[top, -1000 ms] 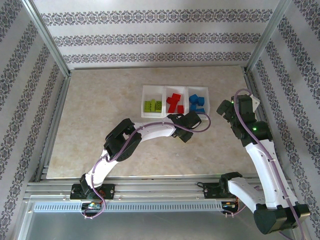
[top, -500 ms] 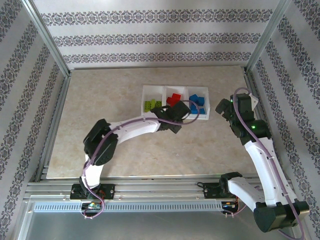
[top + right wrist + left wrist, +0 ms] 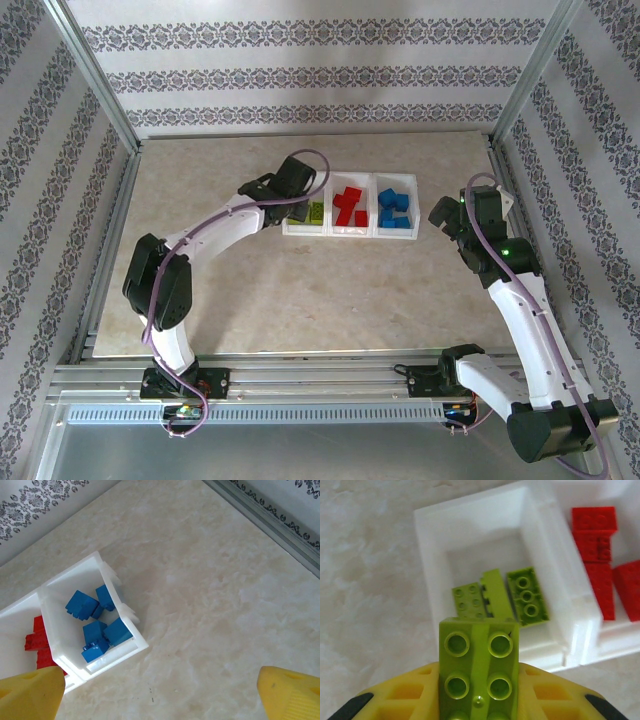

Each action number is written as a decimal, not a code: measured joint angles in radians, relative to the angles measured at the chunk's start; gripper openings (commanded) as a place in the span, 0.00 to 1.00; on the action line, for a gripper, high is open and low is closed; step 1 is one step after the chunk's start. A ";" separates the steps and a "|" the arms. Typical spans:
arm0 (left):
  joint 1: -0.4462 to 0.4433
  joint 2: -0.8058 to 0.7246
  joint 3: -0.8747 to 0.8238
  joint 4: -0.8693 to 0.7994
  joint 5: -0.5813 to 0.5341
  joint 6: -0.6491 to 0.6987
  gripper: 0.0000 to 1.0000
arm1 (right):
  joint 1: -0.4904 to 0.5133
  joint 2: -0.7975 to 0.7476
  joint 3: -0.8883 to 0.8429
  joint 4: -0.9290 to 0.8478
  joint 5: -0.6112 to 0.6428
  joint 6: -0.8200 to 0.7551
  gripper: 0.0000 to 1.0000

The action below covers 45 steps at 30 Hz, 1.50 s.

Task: Sort the legos into containers by color
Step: Place the lego in the container.

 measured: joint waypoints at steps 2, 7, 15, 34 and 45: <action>0.018 0.010 0.011 0.000 0.000 -0.015 0.31 | 0.000 0.000 0.000 0.000 -0.003 0.001 0.98; 0.034 0.090 0.099 0.000 0.001 -0.052 0.32 | 0.000 0.000 0.000 0.000 -0.011 0.002 0.98; 0.034 0.279 0.274 -0.008 0.021 -0.094 0.33 | 0.000 -0.015 -0.001 -0.001 -0.014 0.003 0.98; 0.034 0.340 0.253 -0.035 0.069 -0.244 0.43 | 0.000 -0.015 -0.022 0.000 -0.014 0.003 0.98; 0.034 0.302 0.211 -0.037 0.072 -0.263 0.55 | 0.000 -0.013 -0.023 0.000 -0.014 0.003 0.98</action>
